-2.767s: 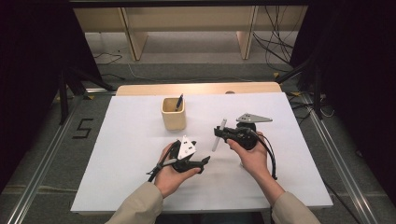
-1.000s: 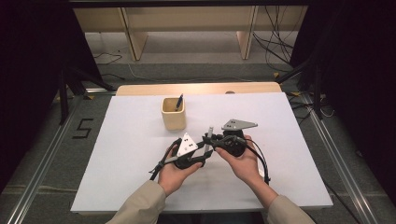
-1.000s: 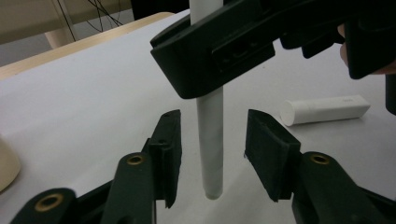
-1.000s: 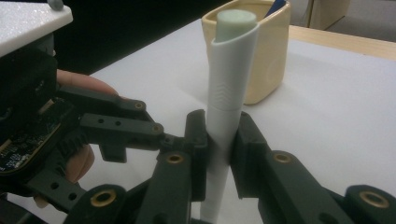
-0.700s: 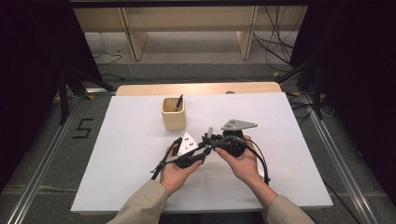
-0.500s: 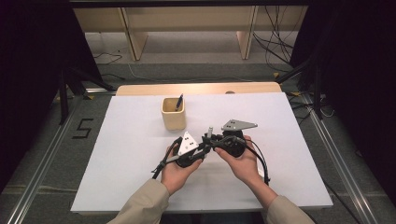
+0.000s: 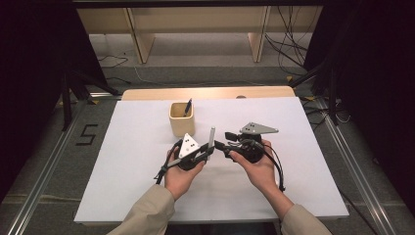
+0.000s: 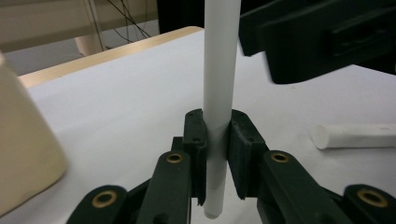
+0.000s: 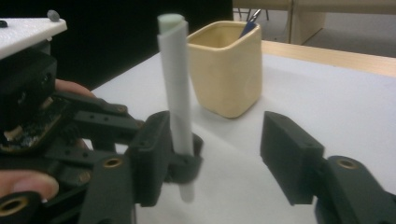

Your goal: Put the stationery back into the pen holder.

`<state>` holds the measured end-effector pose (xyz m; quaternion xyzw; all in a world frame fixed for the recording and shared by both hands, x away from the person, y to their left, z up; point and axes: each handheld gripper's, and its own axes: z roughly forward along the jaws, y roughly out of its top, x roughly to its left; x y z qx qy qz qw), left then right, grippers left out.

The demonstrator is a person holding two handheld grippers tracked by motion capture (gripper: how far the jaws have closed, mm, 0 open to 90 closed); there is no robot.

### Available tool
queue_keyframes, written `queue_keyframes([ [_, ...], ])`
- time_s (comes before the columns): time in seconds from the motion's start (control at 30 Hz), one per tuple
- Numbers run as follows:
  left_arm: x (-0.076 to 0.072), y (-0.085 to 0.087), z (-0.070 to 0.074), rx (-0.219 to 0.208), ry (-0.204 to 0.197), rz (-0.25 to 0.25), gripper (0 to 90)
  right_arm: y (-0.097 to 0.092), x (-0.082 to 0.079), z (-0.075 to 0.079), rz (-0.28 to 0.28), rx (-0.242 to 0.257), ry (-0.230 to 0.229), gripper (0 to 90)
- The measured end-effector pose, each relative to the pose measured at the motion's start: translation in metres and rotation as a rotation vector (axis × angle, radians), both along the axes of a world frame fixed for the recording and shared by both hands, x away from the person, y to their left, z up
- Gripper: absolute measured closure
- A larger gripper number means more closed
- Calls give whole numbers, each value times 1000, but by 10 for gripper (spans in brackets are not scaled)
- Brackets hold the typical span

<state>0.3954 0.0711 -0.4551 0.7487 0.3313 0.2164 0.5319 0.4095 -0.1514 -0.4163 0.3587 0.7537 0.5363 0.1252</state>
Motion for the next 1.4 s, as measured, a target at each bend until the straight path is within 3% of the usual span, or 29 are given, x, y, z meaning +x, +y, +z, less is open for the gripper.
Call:
queue_keyframes([
  [0.27,14,23,11,-36,-17,67,784,-6,3,-6,-15,-45,20,373],
  [0.6,32,45,29,-36,-46,122,784,-12,5,-12,-31,-82,41,357],
  [1.03,50,58,54,-48,-90,163,784,-13,6,-17,-35,-107,54,343],
  [1.4,62,64,65,-49,-111,192,784,-10,6,-22,-30,-117,70,337],
])
